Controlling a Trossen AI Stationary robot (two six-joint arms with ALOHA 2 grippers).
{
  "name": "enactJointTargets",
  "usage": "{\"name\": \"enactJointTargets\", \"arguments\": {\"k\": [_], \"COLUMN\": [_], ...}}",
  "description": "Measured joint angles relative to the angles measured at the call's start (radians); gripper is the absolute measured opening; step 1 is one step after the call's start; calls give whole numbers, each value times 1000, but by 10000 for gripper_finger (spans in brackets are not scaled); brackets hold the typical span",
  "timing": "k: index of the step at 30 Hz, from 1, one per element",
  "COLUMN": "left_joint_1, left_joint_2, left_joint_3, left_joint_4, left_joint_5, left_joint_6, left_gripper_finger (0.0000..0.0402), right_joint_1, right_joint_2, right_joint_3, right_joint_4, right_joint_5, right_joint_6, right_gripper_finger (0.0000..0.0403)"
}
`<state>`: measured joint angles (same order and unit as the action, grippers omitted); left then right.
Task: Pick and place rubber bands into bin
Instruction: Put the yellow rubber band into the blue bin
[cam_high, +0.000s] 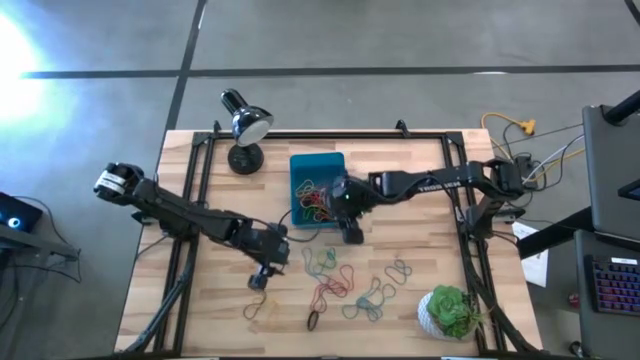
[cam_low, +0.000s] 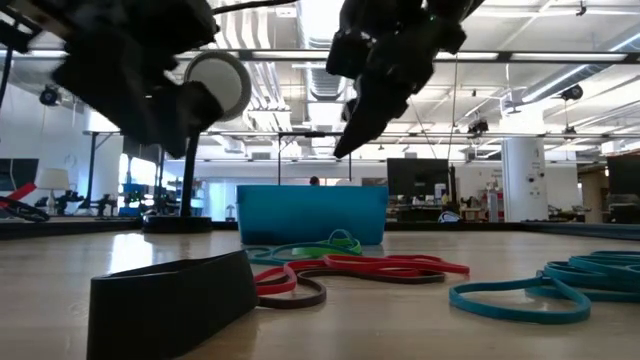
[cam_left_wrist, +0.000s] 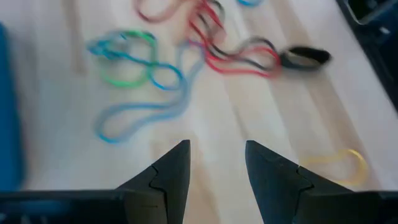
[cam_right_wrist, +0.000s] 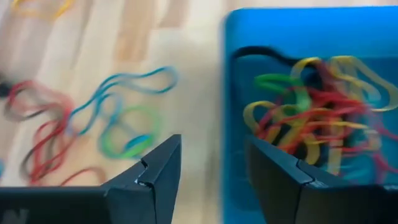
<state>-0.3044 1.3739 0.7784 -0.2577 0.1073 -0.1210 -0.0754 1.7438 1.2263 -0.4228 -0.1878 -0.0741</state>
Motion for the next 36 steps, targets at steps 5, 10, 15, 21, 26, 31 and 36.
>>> {"name": "enactJointTargets", "arguments": {"k": [5,10,15,21,26,31,36], "left_joint_1": [-66,-112,-165,-210,-215,-219,-232], "left_joint_2": [0,3,63,178,234,258,259], "left_joint_3": [0,-1,-2,3,3,3,4], "left_joint_4": [-45,-8,94,94,85,90,90], "left_joint_5": [10,10,16,17,17,26,33], "left_joint_6": [-98,-164,-189,-262,-304,-329,-344], "left_gripper_finger": [138,138,138,138,138,138,138], "right_joint_1": [85,158,223,282,300,302,302], "right_joint_2": [-1,-1,-1,-1,-1,-1,-1], "right_joint_3": [-3,-3,-7,-14,-16,-16,-17], "right_joint_4": [-31,-34,-34,-33,-32,-30,-30], "right_joint_5": [0,0,2,3,4,4,4], "right_joint_6": [-4,28,79,129,153,163,173], "right_gripper_finger": [169,169,169,169,169,169,169]}}
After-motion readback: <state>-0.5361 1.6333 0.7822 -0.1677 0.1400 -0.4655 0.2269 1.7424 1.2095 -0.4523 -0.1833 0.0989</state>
